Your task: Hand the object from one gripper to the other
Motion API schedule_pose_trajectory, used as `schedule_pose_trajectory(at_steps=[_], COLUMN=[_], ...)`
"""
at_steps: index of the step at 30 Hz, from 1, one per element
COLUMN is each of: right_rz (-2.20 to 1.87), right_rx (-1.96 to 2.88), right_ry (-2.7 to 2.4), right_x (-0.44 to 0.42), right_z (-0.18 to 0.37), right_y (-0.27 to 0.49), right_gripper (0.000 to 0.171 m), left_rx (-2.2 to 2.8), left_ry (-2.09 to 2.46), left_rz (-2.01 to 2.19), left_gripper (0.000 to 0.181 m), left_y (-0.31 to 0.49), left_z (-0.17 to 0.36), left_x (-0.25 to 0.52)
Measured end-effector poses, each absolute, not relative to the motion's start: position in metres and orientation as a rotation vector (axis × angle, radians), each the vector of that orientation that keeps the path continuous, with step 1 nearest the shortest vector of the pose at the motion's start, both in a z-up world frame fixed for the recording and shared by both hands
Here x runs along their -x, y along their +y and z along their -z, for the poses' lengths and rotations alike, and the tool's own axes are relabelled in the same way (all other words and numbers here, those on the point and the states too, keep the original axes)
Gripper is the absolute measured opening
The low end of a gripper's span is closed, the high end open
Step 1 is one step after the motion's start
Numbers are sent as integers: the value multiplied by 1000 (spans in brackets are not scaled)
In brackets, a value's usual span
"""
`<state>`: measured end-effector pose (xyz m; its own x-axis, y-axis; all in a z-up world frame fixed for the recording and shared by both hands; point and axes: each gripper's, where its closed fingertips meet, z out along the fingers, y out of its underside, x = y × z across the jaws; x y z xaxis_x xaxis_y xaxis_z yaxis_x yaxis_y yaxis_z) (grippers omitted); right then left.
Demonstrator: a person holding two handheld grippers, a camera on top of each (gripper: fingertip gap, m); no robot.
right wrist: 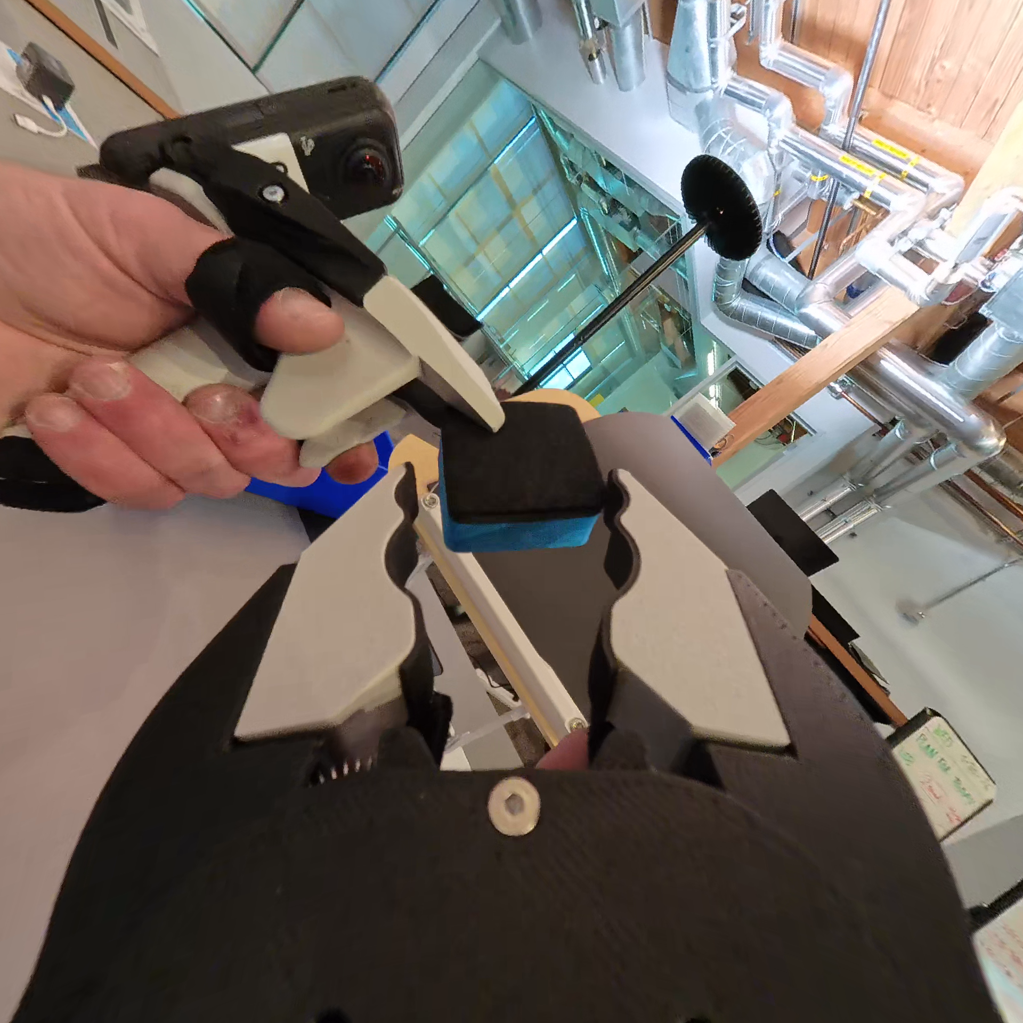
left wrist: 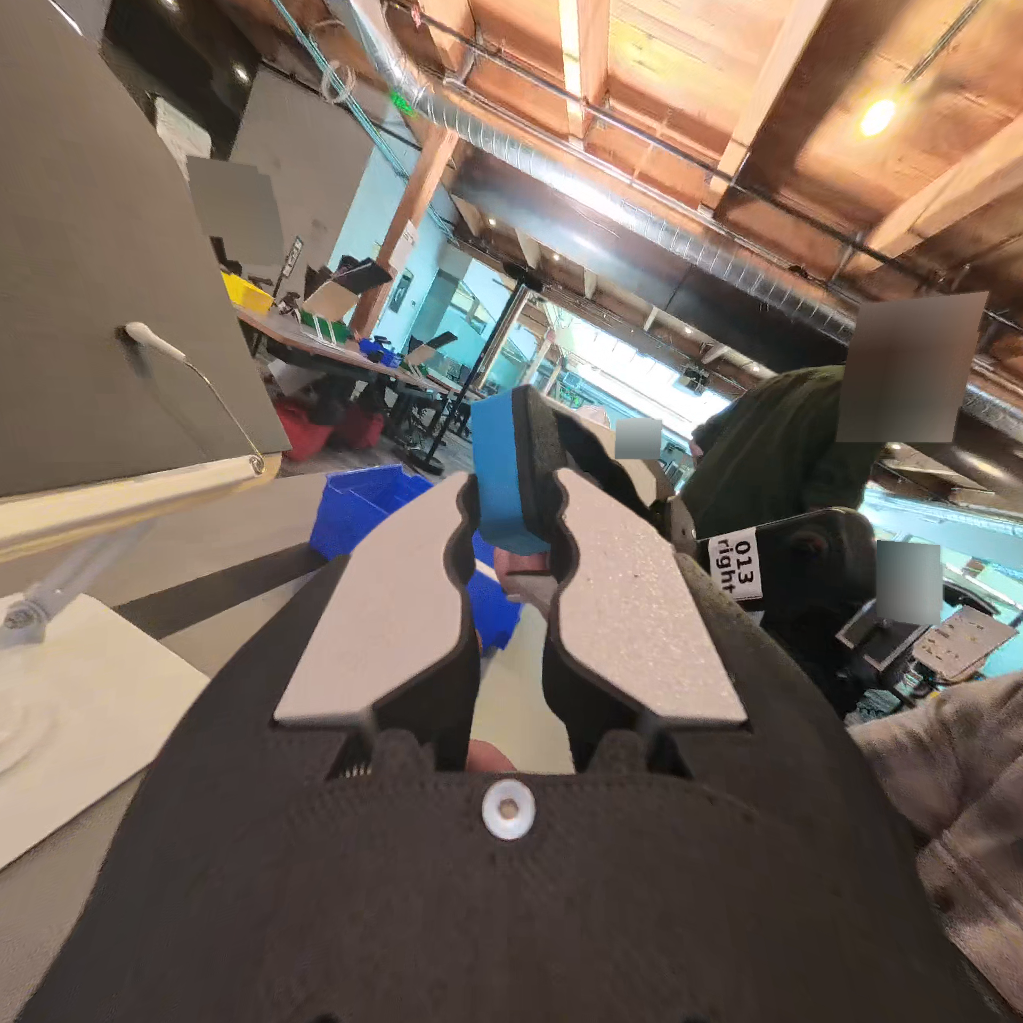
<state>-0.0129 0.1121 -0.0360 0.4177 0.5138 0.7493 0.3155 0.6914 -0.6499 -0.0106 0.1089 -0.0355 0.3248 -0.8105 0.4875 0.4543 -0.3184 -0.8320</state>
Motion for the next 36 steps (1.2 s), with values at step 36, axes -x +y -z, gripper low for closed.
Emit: schedule_pose_trajectory(at_steps=[36], right_rz=[-1892], right_rx=[1267], right_ry=[-1359], right_x=[-8], right_z=[86], right_y=[48], right_gripper=[56], left_rx=[950], left_ry=[1331], left_rz=[-98], left_gripper=[28], left_y=[69], left_z=[87], left_x=[-34])
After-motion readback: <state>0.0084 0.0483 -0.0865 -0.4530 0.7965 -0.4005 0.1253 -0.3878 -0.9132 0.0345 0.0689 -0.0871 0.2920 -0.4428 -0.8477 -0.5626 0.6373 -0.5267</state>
